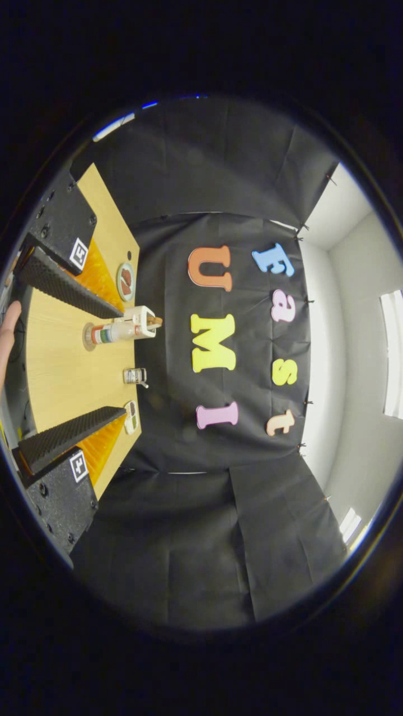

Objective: Take the bottle from table, then pour the juice into the cup, finally place the bottle on the coaster

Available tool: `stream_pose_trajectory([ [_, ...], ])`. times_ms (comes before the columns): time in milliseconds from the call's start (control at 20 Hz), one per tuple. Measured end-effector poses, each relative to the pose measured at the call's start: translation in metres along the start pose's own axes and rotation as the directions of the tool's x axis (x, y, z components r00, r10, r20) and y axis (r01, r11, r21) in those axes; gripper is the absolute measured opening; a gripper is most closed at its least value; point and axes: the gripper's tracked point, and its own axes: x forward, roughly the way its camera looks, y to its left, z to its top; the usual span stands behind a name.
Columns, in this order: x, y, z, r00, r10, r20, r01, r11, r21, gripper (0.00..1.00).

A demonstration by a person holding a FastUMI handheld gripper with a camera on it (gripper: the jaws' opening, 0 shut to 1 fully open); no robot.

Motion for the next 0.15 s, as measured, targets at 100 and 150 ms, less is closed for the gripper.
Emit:
stream_pose_trajectory([
  [100, -0.0037, -0.0015, 0.0014, 1.0, 0.001, 0.006, -0.001, 1.0, -0.003, 1.0],
  [150, -0.0059, -0.0015, 0.0027, 1.0, 0.002, 0.008, -0.002, 1.0, -0.004, 1.0],
])
